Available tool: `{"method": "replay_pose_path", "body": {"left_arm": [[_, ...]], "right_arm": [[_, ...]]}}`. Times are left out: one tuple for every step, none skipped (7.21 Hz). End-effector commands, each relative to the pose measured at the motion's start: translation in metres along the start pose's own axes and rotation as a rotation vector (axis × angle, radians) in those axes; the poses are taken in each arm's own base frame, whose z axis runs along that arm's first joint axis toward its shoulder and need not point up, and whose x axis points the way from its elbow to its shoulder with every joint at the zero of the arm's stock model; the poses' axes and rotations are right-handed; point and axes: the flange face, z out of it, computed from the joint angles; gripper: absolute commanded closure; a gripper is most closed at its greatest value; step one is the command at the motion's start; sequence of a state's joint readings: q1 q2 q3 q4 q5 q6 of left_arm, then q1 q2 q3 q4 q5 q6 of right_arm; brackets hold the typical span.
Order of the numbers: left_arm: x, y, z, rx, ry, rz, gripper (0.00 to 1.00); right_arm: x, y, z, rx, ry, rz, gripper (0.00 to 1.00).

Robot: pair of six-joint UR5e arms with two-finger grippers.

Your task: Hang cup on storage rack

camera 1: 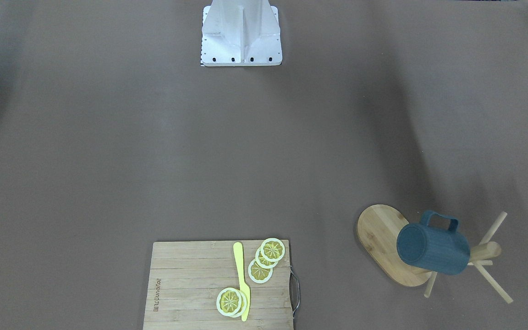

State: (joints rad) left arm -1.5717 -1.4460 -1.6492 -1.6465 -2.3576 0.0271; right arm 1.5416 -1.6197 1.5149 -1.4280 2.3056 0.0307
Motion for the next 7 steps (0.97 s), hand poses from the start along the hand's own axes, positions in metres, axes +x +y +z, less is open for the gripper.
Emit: {"method": "replay_pose_path", "body": {"left_arm": [[0.006,-0.005,-0.003,-0.033,0.029,-0.032,0.02],[0.005,-0.007,-0.002,-0.03,0.023,-0.027,0.02],[0.009,-0.014,-0.005,-0.024,0.022,-0.019,0.02],[0.012,-0.015,-0.008,-0.017,0.028,-0.013,0.02],[0.013,-0.016,-0.01,-0.013,0.028,-0.011,0.02],[0.015,-0.023,-0.012,-0.007,0.022,-0.004,0.02],[0.016,-0.024,-0.013,-0.005,0.026,-0.002,0.02]], "right_arm": [[-0.001,0.002,-0.001,0.001,0.0,0.0,0.0],[0.0,0.003,0.0,0.0,-0.002,0.001,0.0],[0.0,0.003,0.0,0.0,-0.003,0.001,0.0],[0.0,0.003,0.0,0.0,-0.003,0.001,0.0],[0.0,0.004,0.001,-0.001,-0.003,0.001,0.0],[0.0,0.005,0.0,0.0,-0.003,-0.002,0.0],[0.002,0.009,0.002,-0.004,-0.003,0.002,0.0]]}}
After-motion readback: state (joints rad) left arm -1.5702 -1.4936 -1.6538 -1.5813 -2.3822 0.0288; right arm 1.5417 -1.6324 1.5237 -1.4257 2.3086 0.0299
